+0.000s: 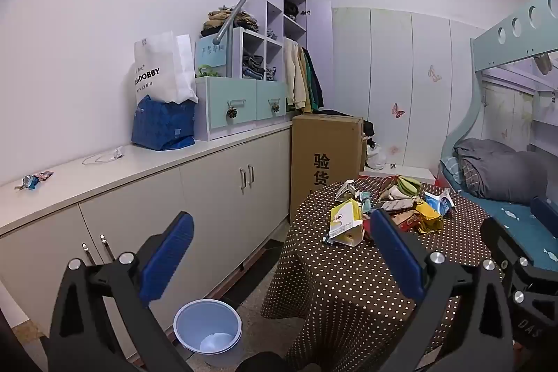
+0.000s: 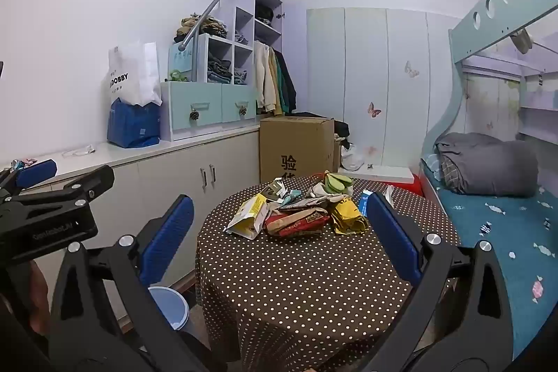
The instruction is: Collect trash
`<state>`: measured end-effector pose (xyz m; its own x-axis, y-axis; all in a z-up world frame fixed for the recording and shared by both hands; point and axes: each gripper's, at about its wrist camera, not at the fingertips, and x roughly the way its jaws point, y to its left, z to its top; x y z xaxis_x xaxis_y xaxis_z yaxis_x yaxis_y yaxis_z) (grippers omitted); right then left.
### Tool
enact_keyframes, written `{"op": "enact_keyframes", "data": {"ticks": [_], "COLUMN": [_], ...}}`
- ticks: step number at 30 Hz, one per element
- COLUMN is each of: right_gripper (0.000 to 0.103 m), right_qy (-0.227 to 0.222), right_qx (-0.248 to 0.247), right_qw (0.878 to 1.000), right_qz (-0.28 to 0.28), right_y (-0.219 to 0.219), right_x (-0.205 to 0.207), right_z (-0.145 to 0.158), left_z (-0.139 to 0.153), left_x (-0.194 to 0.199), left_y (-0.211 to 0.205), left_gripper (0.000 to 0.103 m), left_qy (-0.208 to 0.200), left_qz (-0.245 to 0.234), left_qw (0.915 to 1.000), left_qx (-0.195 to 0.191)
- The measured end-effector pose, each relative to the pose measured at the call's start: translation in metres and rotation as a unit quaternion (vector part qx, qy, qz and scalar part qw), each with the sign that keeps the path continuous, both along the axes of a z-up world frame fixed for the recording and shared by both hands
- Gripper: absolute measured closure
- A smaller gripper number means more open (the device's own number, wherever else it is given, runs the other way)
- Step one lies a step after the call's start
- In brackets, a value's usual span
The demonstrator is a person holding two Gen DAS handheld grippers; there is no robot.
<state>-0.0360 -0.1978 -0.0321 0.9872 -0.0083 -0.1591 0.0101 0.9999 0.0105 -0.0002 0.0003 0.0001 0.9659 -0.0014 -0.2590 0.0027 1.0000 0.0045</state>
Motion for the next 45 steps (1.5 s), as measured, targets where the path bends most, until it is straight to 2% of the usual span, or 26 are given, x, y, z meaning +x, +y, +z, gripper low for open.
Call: {"op": "enact_keyframes", "data": {"ticks": [15,45], "right_gripper": [0.006,0.006], "right_qy": [0.002,0.004], "right_qx": [0.001,0.003], "right_qw": [1.000,1.000], "right_qz": [0.001,0.001], "right_y": [0.000,-0.004], "right_x": [0.000,0.001], "right_z": [0.000,-0.002], "left_z": [-0.011,-0.011], "left_x": [-0.002,0.000], "left_y": [-0.001,-0.010], "left_gripper": [0.004,0.004], "left_qy": [0.003,0.006], "left_qz": [-0.002,-0.002], "left_qw": [1.0000,1.0000], "left_qx": [0.002,0.005]}}
